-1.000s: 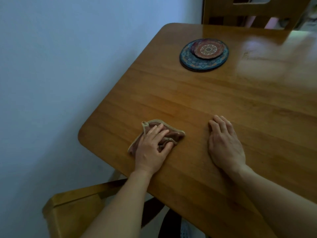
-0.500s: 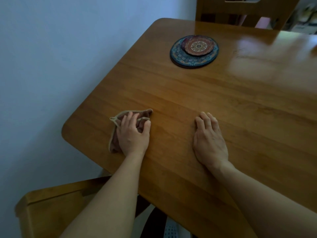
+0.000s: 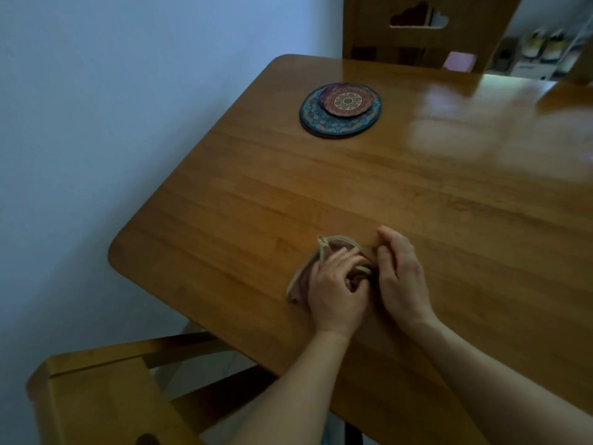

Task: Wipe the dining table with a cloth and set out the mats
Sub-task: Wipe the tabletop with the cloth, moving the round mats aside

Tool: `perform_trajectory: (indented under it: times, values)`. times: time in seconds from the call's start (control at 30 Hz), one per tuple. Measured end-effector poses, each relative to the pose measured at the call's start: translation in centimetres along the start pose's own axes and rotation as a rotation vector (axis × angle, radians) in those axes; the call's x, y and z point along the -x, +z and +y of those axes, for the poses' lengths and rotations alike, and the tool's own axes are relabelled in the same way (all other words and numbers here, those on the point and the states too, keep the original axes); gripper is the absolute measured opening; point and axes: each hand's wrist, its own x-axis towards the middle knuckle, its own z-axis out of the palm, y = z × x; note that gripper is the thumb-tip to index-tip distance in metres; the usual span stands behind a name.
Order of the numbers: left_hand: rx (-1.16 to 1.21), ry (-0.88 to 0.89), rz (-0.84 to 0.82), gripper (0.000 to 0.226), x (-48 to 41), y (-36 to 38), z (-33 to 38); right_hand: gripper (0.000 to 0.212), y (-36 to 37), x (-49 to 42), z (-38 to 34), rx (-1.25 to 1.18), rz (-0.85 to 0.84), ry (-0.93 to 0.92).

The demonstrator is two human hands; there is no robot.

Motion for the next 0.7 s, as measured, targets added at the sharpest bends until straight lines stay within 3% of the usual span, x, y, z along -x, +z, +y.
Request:
perform_trajectory:
  times: [0.13,0.23,0.3,0.33,0.4,0.53,0.6,0.7]
  values:
    - [0.552,-0.274,-0.130,0.017,0.2,1.4,4.4,0.039,-1.7,0.4,-0.5,-0.225,0.068,0.118]
    - [1.079,-0.536,-0.256,0.016,-0.7,1.0,6.6,0.054,-3.5,0.0,-1.4,-0.320,0.133,0.110]
    - [1.308,-0.582,-0.304,0.023,-1.3,0.4,7.1,0.055,-4.4,-0.2,-2.1,-0.292,0.158,0.038]
    - [1.304,-0.552,-0.307,0.027,-1.6,-0.1,7.0,0.054,-4.5,-0.2,-2.3,-0.254,0.144,0.004]
    - [1.029,-0.452,-0.215,0.026,-2.2,-1.7,5.4,0.053,-4.2,-0.1,-2.3,-0.107,0.051,-0.023]
    - [0.101,-0.330,0.029,0.039,-3.0,-5.8,-2.5,0.059,-1.4,1.5,-1.5,0.344,-0.217,-0.126]
    - [-0.233,-0.340,-0.015,0.048,-3.0,-7.6,-6.5,0.059,0.6,2.0,-1.3,0.522,-0.320,-0.180]
    - [-0.505,-0.324,-0.153,0.057,-2.4,-8.0,-9.5,0.059,2.6,1.8,-0.8,0.751,-0.352,-0.202]
